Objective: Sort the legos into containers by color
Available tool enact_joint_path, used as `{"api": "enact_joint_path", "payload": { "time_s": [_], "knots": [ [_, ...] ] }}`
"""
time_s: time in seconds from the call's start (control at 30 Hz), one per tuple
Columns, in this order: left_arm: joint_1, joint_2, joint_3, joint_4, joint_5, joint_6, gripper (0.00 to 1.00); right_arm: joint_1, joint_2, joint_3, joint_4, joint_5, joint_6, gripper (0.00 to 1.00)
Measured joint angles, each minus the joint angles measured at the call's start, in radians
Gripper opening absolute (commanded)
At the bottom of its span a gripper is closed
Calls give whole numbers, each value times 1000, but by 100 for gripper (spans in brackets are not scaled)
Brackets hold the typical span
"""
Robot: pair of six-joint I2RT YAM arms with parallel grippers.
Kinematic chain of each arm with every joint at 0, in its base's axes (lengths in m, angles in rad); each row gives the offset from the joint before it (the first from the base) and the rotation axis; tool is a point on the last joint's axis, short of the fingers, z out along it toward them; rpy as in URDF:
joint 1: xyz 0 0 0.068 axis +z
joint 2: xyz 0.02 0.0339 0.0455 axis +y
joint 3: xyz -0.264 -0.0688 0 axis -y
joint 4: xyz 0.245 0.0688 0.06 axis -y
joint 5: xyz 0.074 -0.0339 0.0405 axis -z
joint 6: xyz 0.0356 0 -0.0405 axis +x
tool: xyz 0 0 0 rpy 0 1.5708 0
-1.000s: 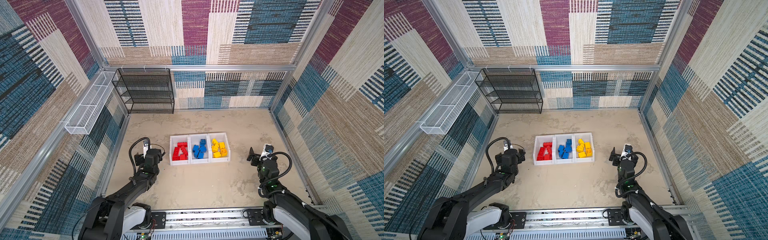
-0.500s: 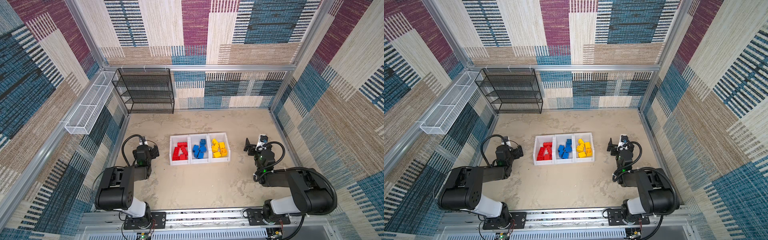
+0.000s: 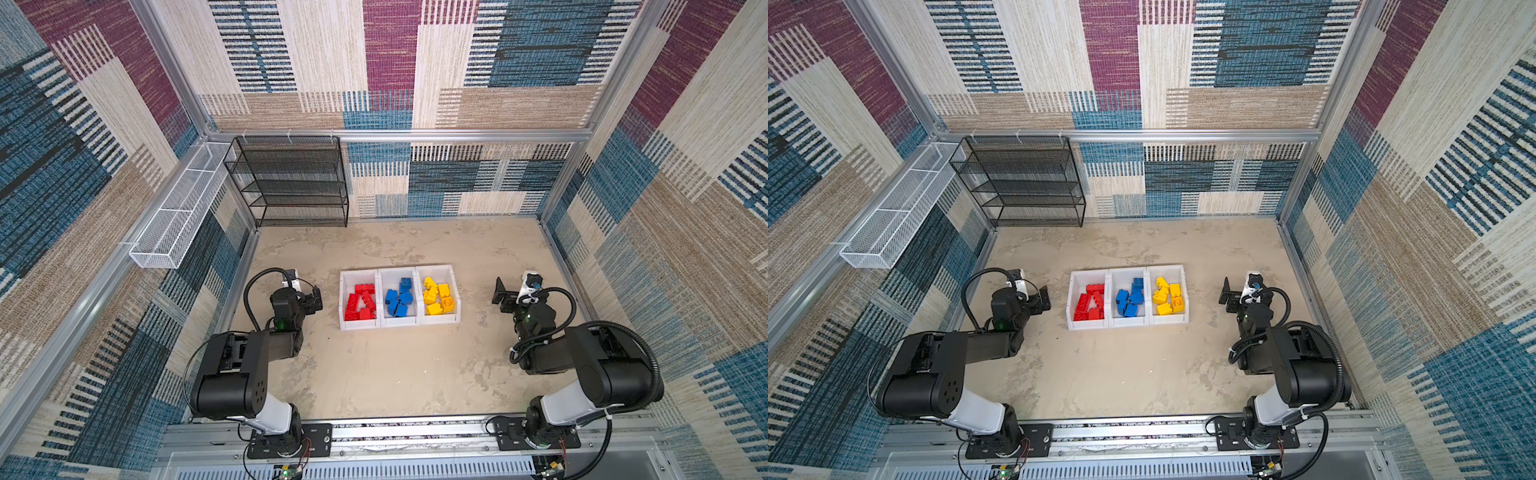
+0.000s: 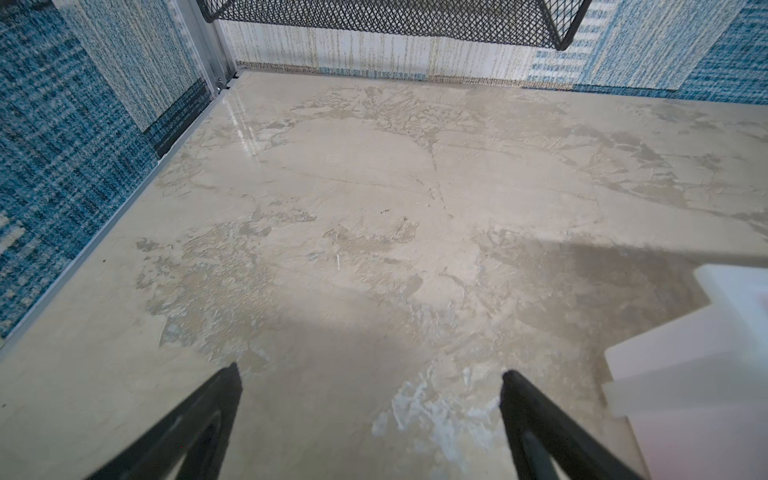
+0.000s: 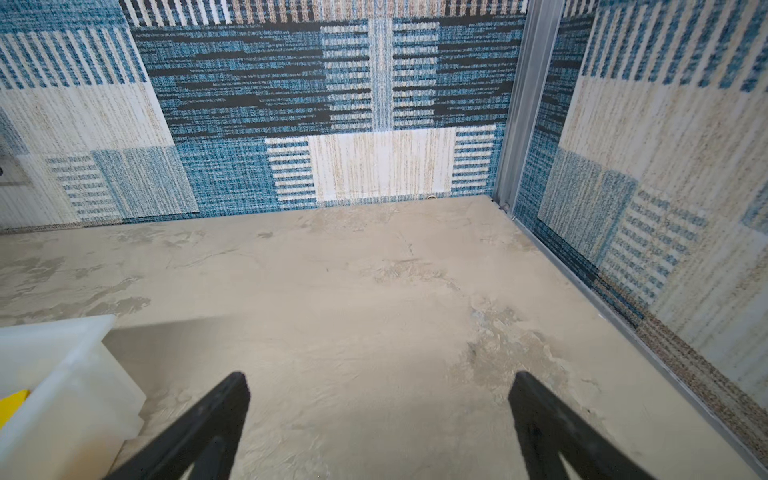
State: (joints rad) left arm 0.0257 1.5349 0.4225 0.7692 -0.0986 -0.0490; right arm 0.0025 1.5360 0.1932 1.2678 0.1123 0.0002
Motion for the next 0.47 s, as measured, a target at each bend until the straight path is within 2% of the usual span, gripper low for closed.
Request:
{"api": "enact_joint_path", "payload": {
  "time_s": [0.47],
  "knots": [
    [0, 0, 0, 3, 0, 0, 100, 0, 4, 10, 5, -8, 0, 100]
  ]
}}
